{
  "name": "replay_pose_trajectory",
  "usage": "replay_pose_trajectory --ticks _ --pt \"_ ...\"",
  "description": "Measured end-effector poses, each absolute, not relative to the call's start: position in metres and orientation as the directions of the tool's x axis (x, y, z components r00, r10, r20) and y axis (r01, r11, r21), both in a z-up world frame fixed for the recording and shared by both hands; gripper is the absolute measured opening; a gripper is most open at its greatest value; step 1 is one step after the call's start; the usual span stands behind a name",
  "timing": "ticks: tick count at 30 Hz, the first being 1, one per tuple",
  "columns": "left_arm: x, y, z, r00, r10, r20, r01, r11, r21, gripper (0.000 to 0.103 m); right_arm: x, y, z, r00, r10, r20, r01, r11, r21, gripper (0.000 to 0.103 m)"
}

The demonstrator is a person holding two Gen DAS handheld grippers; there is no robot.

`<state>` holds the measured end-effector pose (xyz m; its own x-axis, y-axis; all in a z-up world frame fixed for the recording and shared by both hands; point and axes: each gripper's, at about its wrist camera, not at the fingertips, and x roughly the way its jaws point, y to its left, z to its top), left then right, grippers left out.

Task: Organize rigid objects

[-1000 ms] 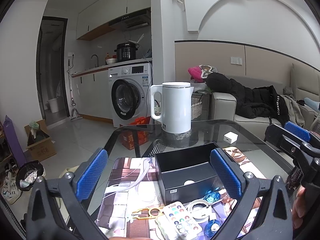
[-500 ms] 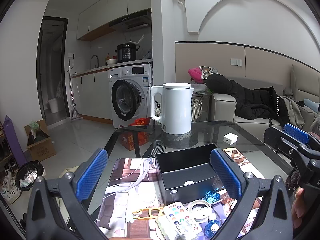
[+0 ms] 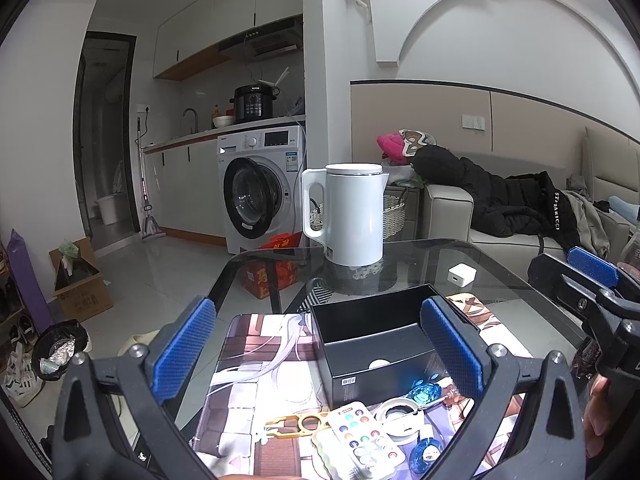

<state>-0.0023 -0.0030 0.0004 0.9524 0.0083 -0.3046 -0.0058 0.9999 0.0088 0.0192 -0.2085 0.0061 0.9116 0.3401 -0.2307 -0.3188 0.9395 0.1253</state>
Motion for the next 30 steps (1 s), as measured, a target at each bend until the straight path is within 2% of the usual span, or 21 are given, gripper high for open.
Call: replay_pose_trajectory --ticks 30 --pt "-0.0019 -0.0061 -0.0006 0.949 0.004 -0.314 0.002 1.0 0.018 0.103 0.0198 -0.2079 0.0069 0.913 0.335 -0.232 -0.313 0.941 0.126 0.103"
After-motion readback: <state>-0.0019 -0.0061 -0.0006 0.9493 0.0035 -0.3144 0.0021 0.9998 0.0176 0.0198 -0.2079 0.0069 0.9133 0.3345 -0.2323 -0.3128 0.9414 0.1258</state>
